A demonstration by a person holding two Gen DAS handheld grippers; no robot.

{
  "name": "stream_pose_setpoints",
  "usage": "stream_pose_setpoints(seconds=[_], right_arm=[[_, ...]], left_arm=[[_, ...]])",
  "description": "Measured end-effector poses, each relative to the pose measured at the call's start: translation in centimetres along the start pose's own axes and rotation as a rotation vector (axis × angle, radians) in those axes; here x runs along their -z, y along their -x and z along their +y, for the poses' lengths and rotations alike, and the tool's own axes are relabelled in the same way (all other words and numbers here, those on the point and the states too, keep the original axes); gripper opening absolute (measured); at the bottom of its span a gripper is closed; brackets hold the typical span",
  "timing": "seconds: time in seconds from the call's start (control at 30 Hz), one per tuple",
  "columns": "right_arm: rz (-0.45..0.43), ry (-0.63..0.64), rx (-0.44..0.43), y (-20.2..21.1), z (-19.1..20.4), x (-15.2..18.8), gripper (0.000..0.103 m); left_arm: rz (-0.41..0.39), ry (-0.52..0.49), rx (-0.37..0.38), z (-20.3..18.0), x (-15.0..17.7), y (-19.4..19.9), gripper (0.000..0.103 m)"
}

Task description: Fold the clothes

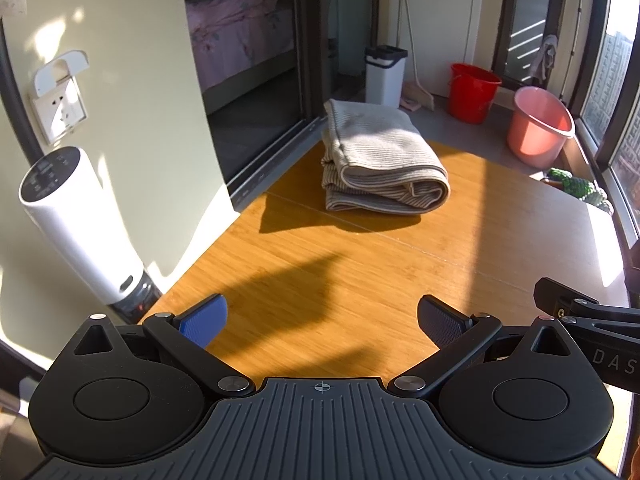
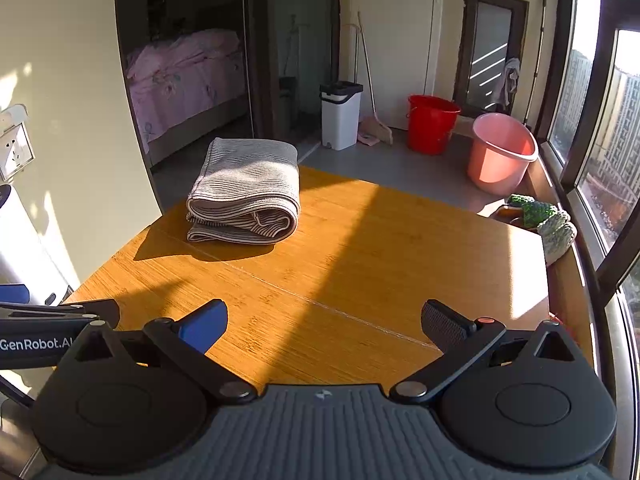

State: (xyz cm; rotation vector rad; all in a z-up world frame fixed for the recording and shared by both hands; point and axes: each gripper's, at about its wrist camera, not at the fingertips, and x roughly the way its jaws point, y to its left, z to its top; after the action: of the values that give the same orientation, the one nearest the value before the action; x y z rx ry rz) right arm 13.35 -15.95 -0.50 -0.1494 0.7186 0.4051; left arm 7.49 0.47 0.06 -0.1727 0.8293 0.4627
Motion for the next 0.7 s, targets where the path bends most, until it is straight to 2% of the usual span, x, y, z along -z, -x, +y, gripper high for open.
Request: stream_pose_setpoints(seconds=[0.23,0.47,0.53,0.7], right_arm=[[0.002,-0.001,-0.001,-0.2,0.0,-0.1,0.103],[0.002,0.007,0.004,-0.4,0.1,-0.2,0.103],[0.001,0.012,0.006,-0.5,0.2,-0.1,0.103],[0.006,-0.002,0.009,-0.8,0.1,-0.2,0.103]], left_arm=[[-0.001,0.010,0.006,0.3,-0.1,-0.1,0.103],[0.010,0.095,0.070,1.3,-0.3,-0.5,0.103],[0.003,0.090,0.063,1.3,-0.2,-0.6,0.103],[-0.015,-0.023,-0.029,0.1,0.0,-0.6,0.103]])
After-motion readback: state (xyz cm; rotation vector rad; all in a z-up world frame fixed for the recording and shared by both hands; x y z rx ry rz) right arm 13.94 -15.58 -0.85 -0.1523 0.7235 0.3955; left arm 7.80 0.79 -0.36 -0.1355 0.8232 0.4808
